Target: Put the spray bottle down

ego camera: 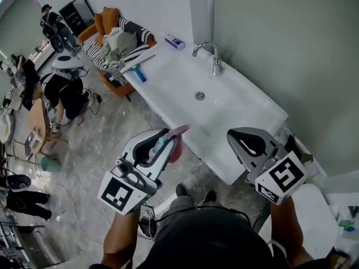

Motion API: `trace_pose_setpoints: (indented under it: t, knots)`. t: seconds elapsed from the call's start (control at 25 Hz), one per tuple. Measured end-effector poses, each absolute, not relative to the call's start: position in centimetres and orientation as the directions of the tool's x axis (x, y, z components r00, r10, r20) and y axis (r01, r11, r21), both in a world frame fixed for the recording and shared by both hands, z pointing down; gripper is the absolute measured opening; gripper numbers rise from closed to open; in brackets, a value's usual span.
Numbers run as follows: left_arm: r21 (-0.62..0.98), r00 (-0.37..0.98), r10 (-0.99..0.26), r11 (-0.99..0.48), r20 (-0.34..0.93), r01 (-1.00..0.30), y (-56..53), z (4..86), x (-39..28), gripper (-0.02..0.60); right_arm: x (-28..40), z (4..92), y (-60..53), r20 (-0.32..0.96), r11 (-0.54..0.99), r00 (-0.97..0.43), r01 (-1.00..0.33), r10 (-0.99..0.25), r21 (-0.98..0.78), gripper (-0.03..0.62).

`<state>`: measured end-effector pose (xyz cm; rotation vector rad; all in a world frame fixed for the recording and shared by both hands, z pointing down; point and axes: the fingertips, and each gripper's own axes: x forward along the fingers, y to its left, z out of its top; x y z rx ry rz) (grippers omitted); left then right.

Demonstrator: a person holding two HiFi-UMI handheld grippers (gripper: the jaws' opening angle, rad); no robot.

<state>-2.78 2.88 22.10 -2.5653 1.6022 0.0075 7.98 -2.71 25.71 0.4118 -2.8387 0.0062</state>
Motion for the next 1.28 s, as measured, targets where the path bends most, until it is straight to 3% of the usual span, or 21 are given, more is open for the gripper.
trace_pose_setpoints:
  t: [0.84, 1.28]
  knots:
    - [-0.071, 0.599, -0.792, -0.595, -0.116, -0.801, -1.8, 22.0, -10.7, 0.067, 1.0, 25.9, -5.2, 0.3, 0.885, -0.839, -0.463, -0.455, 0.048, 0.009]
    - [-0.053, 0.612, -0.785, -0.61, -0.1, -0.791, -5.0, 23.2, -12.2, 0.067, -0.3, 27.2, -7.8, 0.32, 0.88, -0.829, -0.475, -0.459, 0.031, 0.009]
